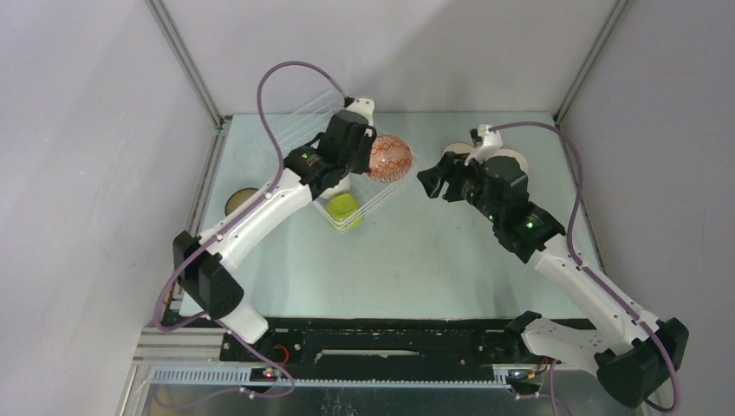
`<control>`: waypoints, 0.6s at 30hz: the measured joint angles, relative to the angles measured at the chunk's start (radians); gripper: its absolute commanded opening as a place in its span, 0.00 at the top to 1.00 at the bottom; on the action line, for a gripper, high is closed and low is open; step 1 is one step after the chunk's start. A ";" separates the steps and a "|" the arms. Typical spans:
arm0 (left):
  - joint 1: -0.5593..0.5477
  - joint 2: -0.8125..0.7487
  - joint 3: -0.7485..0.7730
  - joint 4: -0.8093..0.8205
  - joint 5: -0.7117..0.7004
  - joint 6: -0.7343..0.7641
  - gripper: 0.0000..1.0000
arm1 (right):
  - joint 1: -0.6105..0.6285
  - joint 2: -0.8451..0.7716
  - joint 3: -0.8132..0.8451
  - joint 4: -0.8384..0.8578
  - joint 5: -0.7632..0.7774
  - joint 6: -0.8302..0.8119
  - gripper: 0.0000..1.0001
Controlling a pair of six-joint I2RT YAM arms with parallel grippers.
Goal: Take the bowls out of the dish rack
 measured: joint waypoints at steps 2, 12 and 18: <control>0.006 -0.021 -0.003 -0.014 0.071 -0.040 1.00 | 0.018 0.029 0.040 -0.022 0.023 -0.008 0.32; 0.007 -0.024 -0.040 -0.014 0.336 -0.183 1.00 | 0.101 0.126 0.140 -0.121 0.225 -0.043 0.42; 0.008 -0.024 -0.044 -0.007 0.382 -0.206 1.00 | 0.101 0.137 0.144 -0.165 0.310 -0.045 0.49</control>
